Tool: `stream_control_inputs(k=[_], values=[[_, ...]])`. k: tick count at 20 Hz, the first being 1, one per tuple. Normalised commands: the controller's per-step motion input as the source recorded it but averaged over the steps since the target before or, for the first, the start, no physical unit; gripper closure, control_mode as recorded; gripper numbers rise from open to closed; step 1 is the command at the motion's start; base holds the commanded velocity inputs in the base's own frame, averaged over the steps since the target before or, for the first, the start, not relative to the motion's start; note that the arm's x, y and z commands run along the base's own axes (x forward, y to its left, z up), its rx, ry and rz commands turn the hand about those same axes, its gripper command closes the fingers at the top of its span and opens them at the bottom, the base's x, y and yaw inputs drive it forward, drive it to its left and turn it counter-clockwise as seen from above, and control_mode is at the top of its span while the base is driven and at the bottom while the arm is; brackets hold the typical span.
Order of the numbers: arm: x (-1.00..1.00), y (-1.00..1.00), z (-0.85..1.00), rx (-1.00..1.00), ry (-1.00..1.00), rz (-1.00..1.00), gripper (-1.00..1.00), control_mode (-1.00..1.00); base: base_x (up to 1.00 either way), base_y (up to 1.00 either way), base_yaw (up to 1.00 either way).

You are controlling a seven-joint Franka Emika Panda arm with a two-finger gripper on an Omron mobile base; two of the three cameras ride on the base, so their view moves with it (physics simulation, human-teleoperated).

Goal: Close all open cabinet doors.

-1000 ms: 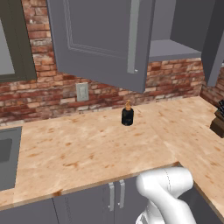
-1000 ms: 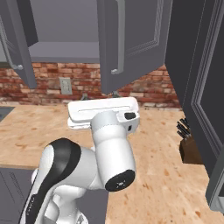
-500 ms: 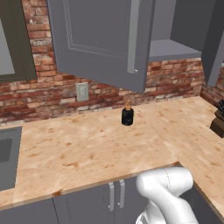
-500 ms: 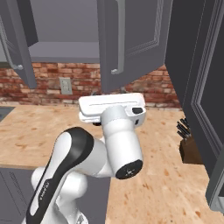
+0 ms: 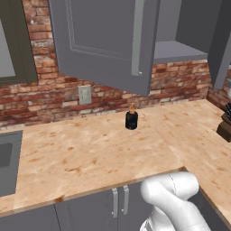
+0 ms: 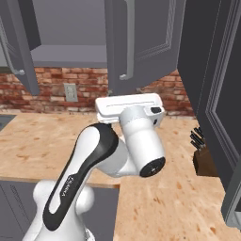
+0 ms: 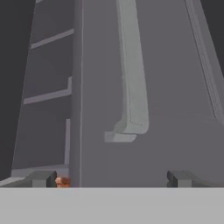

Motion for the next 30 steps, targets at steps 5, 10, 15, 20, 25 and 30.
stream_control_inputs(k=[5,10,15,20,25,30], values=[[0.38,-0.07,0.00,0.00,0.00,0.03,-1.00,-1.00,0.00,0.00,0.00],[0.37,-0.01,-0.06,0.00,0.00,0.04,-1.00,-1.00,0.00,0.00,0.00],[0.39,0.00,-0.14,0.00,0.00,0.02,-1.00,-1.00,0.00,0.00,0.00],[0.50,0.00,-0.07,0.00,0.00,0.00,-1.00,-1.00,0.00,0.00,0.00],[0.55,0.00,-0.02,0.00,0.00,0.00,-1.00,-1.00,0.00,0.00,0.00],[0.55,0.00,-0.01,0.00,0.00,0.00,-1.00,-1.00,0.00,0.00,0.00]])
